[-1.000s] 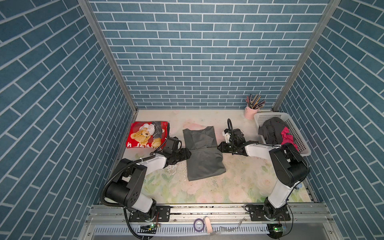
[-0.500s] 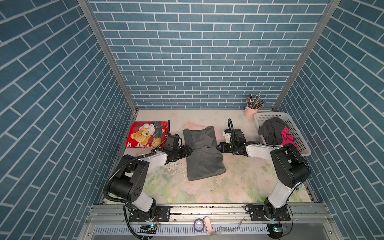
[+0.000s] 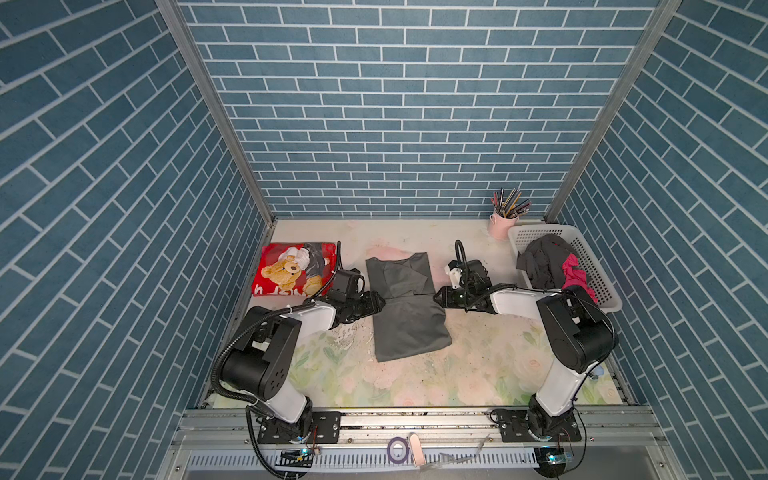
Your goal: Fold and stack the t-shirts
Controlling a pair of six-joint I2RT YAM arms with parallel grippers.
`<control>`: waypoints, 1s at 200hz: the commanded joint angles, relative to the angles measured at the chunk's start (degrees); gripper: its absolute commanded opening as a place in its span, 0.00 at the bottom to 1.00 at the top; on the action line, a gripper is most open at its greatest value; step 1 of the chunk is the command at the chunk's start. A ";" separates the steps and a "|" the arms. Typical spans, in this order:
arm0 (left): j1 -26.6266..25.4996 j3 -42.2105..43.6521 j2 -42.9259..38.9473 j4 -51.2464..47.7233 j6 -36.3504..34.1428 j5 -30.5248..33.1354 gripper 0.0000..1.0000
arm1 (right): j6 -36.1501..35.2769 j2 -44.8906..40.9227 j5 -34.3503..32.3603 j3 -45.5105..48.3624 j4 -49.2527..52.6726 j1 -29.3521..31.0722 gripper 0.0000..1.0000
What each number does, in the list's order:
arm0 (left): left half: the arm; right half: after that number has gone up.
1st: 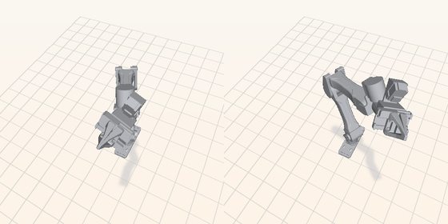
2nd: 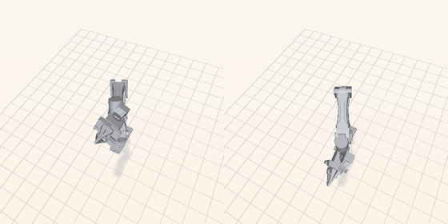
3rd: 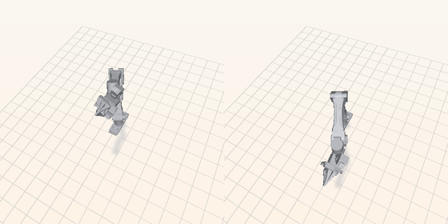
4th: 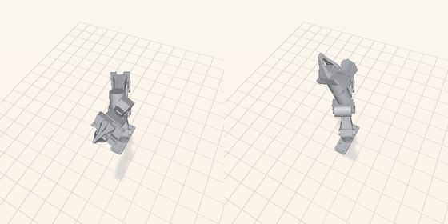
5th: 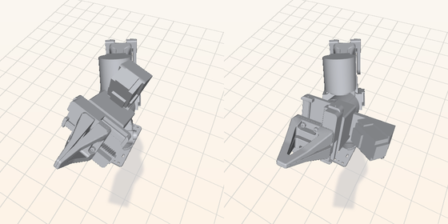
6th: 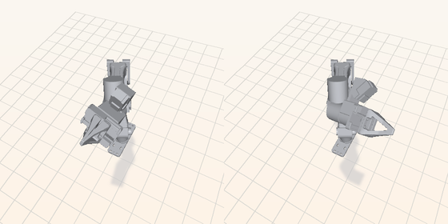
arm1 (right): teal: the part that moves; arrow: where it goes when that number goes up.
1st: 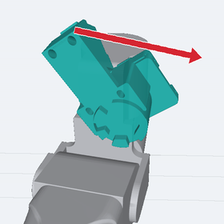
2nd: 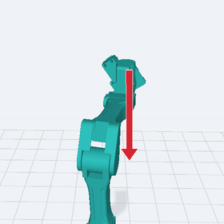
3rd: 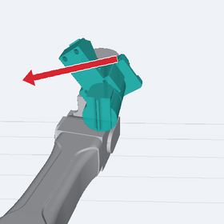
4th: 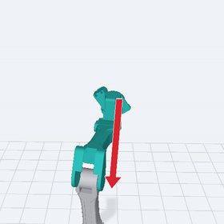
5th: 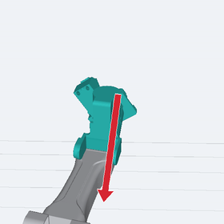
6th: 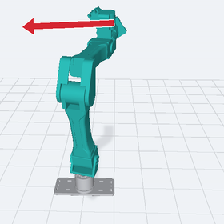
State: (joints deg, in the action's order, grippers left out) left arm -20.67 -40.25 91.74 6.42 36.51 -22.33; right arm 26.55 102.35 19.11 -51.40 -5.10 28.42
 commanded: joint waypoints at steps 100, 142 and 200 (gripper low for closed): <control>-0.64 -1.76 2.91 3.08 0.05 -1.10 0.26 | -0.79 -0.93 -1.89 -1.18 0.43 0.78 0.00; -0.63 -1.95 1.85 2.19 0.05 -1.27 0.00 | -1.92 -2.76 -3.27 -4.37 3.84 2.59 0.00; -0.28 -0.05 -3.51 -0.52 0.52 1.22 0.00 | -2.79 -3.90 -3.18 -5.86 4.34 4.06 0.00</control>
State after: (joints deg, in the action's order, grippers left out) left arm -21.17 -40.99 91.07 7.11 36.84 -22.85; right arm 25.89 100.40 16.49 -56.16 -1.89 32.05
